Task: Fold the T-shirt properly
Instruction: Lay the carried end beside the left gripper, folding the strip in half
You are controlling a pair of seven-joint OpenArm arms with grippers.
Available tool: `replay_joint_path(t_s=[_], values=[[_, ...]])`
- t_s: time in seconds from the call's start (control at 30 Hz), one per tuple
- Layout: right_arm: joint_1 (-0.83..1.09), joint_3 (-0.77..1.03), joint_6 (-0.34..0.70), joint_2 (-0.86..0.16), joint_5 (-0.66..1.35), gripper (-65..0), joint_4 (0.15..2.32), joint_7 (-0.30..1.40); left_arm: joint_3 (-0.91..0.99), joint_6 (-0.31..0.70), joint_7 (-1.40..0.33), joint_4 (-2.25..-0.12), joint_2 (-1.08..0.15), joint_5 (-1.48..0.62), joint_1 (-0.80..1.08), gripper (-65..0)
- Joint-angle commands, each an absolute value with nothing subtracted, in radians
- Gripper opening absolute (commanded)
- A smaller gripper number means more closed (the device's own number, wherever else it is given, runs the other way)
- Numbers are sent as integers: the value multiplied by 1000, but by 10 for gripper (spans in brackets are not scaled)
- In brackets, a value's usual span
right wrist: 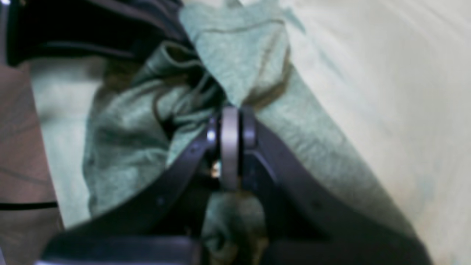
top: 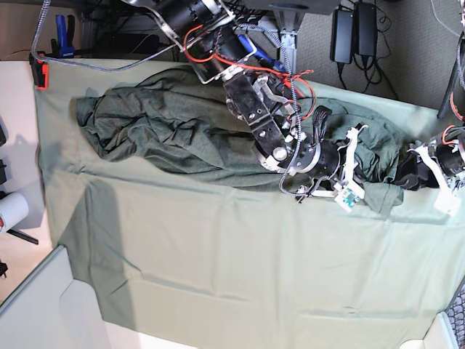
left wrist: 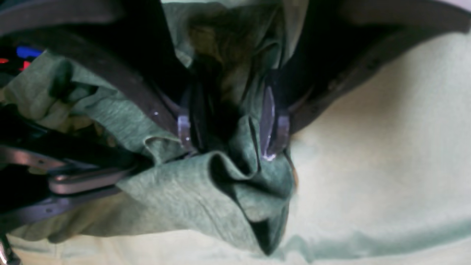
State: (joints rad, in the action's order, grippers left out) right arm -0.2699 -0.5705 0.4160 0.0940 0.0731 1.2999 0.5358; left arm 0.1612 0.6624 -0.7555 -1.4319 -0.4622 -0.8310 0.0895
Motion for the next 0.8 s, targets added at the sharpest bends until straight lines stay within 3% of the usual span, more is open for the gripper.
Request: replay_joint_path(t_s=[0.0, 0.77], values=[[-279, -570, 420, 108, 89, -650, 1320, 522, 168, 678, -737, -1444, -476, -850, 84, -378], [-218, -572, 450, 108, 181, -650, 1320, 604, 168, 698, -805, -1444, -463, -968, 83, -377]])
